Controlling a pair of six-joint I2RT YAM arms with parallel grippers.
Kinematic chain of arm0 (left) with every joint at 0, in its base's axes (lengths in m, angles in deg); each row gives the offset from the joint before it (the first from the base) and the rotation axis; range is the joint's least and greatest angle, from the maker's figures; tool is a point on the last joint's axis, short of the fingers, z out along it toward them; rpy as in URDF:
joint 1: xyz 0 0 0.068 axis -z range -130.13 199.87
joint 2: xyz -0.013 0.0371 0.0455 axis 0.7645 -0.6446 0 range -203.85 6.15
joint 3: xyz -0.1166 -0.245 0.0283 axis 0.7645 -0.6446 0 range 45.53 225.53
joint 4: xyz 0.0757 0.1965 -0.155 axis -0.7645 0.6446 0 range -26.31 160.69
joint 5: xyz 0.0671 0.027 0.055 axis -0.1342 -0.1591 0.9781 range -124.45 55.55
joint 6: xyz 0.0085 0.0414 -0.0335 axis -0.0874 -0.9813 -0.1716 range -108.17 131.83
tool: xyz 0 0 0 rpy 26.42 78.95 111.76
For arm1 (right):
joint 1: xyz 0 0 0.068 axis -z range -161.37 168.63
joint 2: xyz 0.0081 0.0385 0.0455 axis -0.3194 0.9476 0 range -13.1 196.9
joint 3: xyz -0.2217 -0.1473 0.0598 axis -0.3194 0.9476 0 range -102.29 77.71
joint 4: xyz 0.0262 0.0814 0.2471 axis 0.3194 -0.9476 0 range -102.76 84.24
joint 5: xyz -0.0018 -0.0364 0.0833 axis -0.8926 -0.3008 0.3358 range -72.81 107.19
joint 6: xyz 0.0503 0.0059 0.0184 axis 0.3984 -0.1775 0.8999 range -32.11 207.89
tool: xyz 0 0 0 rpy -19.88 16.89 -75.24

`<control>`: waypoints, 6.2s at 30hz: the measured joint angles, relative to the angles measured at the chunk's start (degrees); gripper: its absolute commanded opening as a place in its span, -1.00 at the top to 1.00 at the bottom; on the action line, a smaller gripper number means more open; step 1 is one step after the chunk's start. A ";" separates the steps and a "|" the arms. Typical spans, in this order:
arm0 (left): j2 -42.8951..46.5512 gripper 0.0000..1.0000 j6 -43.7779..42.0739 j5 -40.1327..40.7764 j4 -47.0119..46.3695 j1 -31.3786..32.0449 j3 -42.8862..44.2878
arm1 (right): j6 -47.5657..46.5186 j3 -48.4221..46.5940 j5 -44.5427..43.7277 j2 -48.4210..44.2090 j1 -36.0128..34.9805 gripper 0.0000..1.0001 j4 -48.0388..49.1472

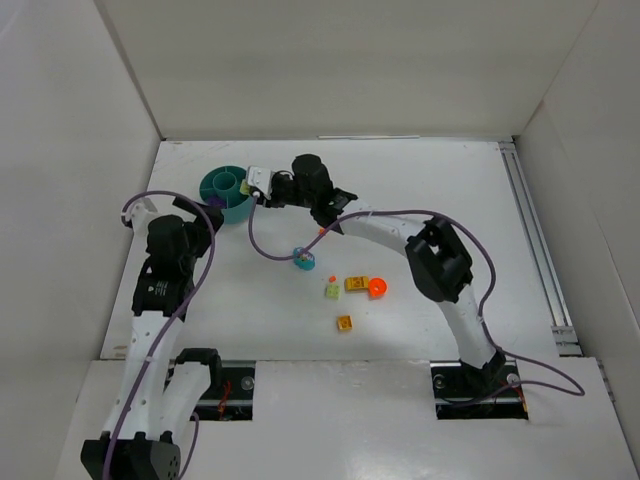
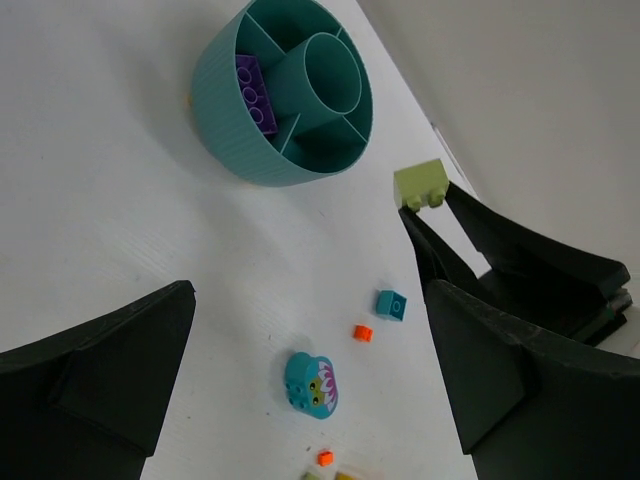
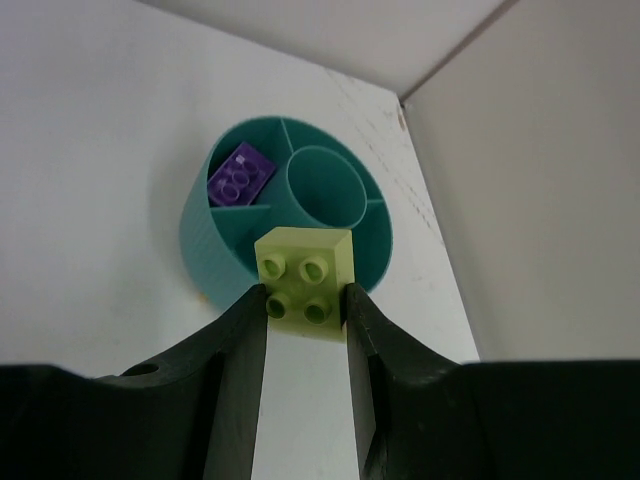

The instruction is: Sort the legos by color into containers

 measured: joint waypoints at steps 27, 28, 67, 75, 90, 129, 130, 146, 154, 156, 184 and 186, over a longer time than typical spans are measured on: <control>3.45 -1.00 2.73 -0.42 -0.57 0.35 -3.67 | 10.47 -17.88 0.81 19.28 0.00 0.33 10.21; 3.39 -1.00 2.73 -0.42 -0.57 0.35 -3.67 | 10.69 -17.79 0.74 19.28 0.00 0.28 10.67; -5.18 -1.00 -1.51 -5.11 -2.03 5.79 -2.34 | 13.33 25.75 -8.33 -19.04 5.40 -0.99 15.61; -16.17 -1.00 -2.23 4.98 -0.24 28.72 6.12 | 17.09 47.43 -23.21 -41.27 8.17 -0.99 3.34; -34.40 -0.71 -3.30 9.35 -1.49 49.24 7.61 | 26.56 62.97 -43.82 -69.75 15.26 -0.99 -25.11; -48.06 0.60 -10.95 20.20 1.16 53.81 16.35 | 26.01 65.68 -45.22 -75.76 18.40 -0.99 -30.45; -47.34 0.60 -10.95 20.90 1.01 52.00 17.35 | 25.83 65.68 -45.27 -75.87 18.45 -0.99 -30.38; -51.56 0.50 -1.99 38.62 -1.33 22.99 33.97 | 24.30 65.68 -45.16 -73.40 21.79 -0.99 -30.16; -61.53 0.45 0.57 45.90 1.16 22.40 39.45 | 23.19 65.13 -44.83 -67.95 23.85 -0.99 -29.70; -62.60 0.45 1.11 46.99 2.27 22.32 39.58 | 22.97 64.67 -44.52 -66.36 24.24 -0.99 -29.73; -63.14 0.08 1.64 53.53 -3.93 20.83 37.51 | 21.27 63.39 -43.15 -63.76 25.40 -0.99 -28.20; -63.12 -0.02 1.64 53.64 -4.13 20.83 37.33 | 21.27 63.39 -43.15 -63.76 25.55 -0.99 -28.20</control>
